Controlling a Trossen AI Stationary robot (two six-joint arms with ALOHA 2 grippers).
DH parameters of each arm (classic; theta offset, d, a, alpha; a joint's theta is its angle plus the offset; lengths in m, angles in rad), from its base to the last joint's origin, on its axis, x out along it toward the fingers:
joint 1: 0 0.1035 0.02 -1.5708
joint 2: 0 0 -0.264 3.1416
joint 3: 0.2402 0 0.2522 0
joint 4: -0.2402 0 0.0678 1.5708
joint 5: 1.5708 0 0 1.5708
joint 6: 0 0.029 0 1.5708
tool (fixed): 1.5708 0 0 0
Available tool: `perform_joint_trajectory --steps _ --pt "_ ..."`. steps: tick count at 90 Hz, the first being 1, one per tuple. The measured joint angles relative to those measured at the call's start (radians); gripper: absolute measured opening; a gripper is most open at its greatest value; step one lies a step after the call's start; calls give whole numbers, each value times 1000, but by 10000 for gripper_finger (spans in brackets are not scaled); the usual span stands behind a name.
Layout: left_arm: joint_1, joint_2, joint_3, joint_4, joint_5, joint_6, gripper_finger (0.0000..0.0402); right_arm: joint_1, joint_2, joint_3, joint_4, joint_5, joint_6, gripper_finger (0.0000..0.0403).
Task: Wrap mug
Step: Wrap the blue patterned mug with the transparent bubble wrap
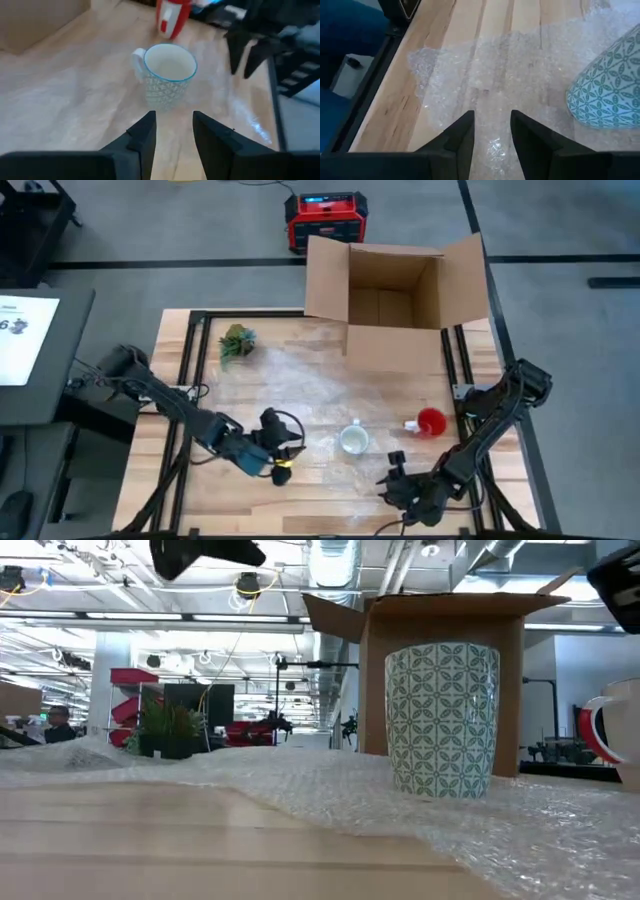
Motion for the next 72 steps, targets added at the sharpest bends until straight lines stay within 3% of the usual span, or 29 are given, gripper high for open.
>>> perform_joint_trajectory --steps 10,72 --pt "1 -15 -43 50 1 8 109 -20 0 0 3 8 0 118" --pt "5 -8 -43 64 -11 31 109 -39 0 -1 7 8 8 118"
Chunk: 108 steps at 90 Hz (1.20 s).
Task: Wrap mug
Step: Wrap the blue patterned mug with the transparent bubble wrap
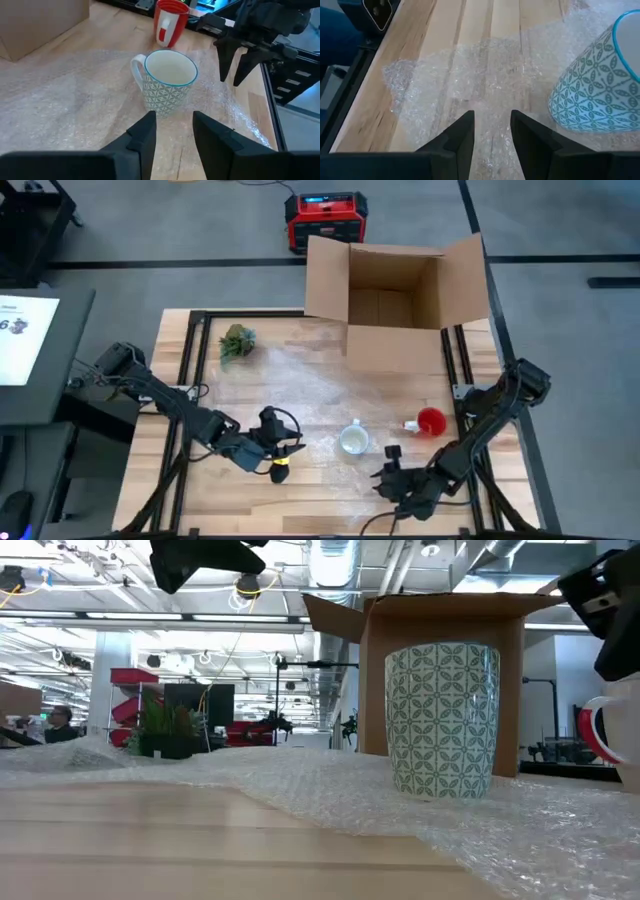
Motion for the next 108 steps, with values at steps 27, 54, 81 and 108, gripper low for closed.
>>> perform_joint_trajectory --steps 27,54,81,108 --pt "34 36 0 0 -18 -16 109 -7 0 0 4 0 8 118" --pt "89 39 0 -10 -5 -15 109 -18 0 0 10 0 11 118" --pt "215 39 0 -161 52 -17 109 -25 0 0 10 0 27 118" --pt "245 39 -5 -215 80 -17 109 -62 0 96 8 0 -169 119"
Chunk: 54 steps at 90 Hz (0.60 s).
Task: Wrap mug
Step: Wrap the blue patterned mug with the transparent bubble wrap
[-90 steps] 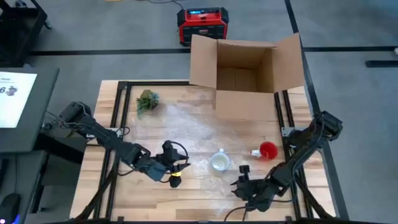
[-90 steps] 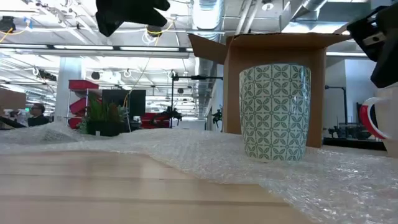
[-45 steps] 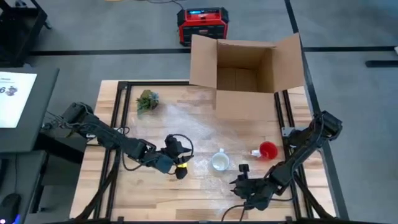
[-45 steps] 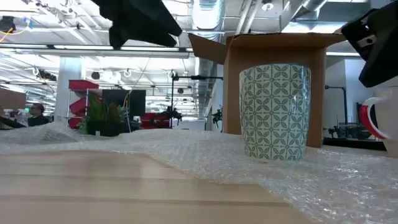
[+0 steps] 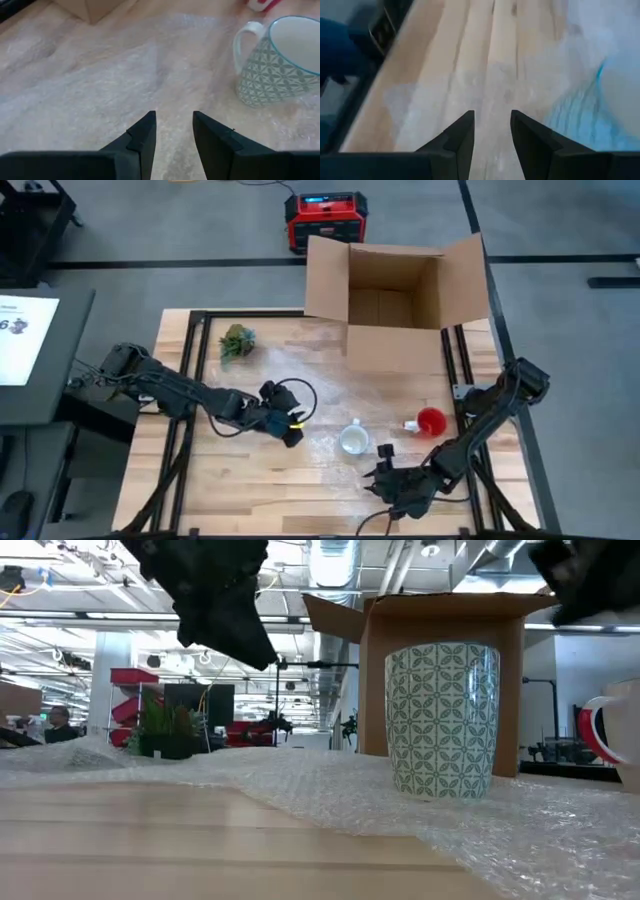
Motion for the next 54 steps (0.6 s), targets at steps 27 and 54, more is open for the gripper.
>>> perform_joint_trajectory --steps 27,54 --pt "-56 0 -96 10 -1 -79 109 -61 0 182 -151 0 -151 119" --pt "-115 0 -134 90 -10 -91 109 -112 0 274 -306 -1 -146 120"
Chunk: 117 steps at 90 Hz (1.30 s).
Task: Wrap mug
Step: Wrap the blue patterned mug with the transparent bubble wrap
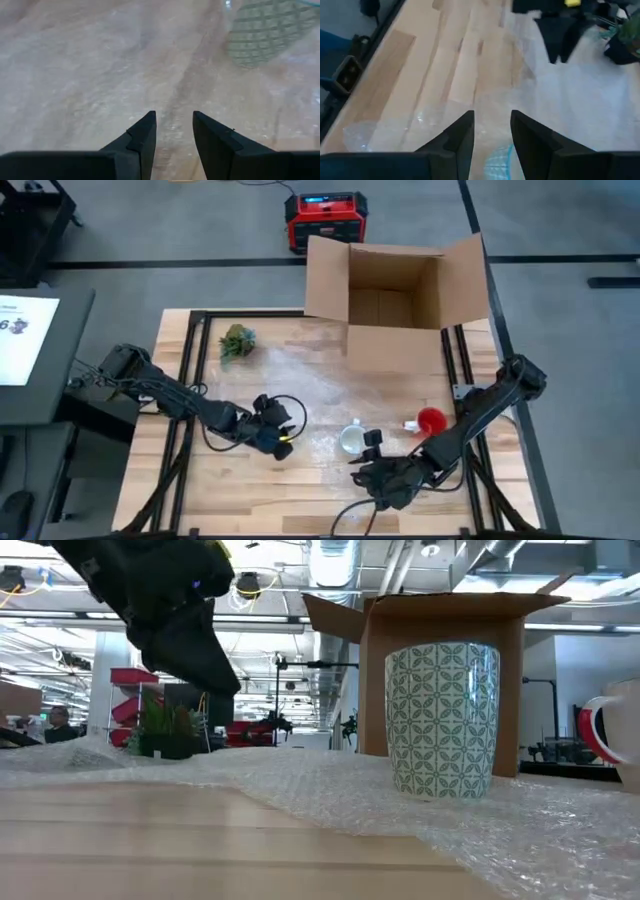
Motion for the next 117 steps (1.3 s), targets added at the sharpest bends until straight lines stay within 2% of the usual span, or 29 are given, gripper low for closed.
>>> perform_joint_trajectory --steps 11,33,45,117 --pt "-20 0 0 30 -10 13 109 -19 0 13 -16 -3 1 135" --pt "-32 0 0 53 -20 26 109 -35 0 13 -20 -31 -5 212" --pt "-31 0 0 51 -22 29 109 -34 0 13 -19 -31 -7 237" --pt "-31 0 0 48 -18 27 109 -39 0 13 -8 -32 -7 238"
